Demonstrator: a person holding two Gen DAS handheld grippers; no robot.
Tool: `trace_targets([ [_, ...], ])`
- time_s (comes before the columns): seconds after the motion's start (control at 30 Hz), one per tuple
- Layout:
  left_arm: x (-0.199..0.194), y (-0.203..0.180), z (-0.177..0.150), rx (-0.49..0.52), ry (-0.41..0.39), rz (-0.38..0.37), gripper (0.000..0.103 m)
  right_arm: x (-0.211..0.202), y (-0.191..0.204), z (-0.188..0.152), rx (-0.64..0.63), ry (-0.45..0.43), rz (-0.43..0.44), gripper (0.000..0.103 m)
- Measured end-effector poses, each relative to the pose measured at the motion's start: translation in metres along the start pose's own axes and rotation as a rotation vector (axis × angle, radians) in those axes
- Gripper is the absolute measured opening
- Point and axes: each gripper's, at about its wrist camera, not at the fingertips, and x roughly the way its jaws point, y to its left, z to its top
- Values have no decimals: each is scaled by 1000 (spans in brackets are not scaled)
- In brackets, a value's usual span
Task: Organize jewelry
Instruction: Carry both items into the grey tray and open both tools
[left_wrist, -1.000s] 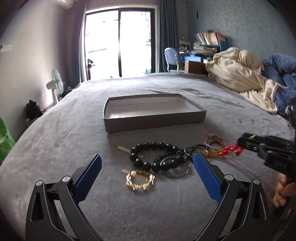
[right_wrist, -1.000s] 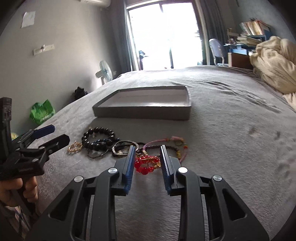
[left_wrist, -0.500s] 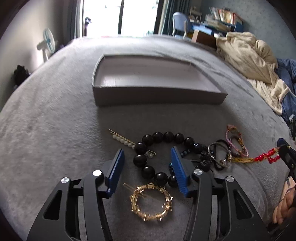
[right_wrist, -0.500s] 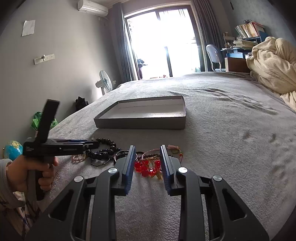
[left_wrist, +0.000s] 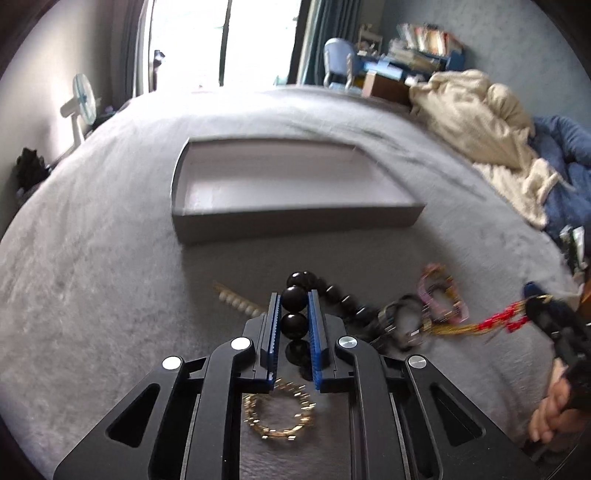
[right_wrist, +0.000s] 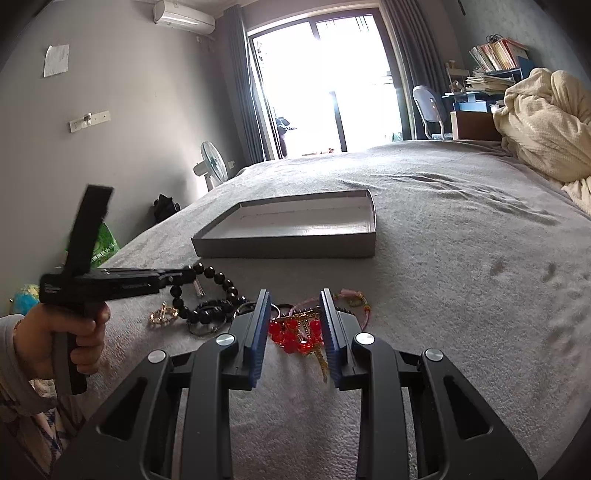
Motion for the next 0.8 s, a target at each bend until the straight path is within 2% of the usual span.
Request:
trace_targets([
  [0.23, -28, -18, 26, 41, -76, -57, 15, -4, 2, 18, -2, -36, 23, 27],
  [0.5, -43, -20, 56, 59, -146, -56, 15, 3, -8, 46, 1, -54, 21, 27],
  [0.8, -36, -6, 92, 71, -174, -32, 15, 38, -20, 101, 5, -81, 24, 27],
])
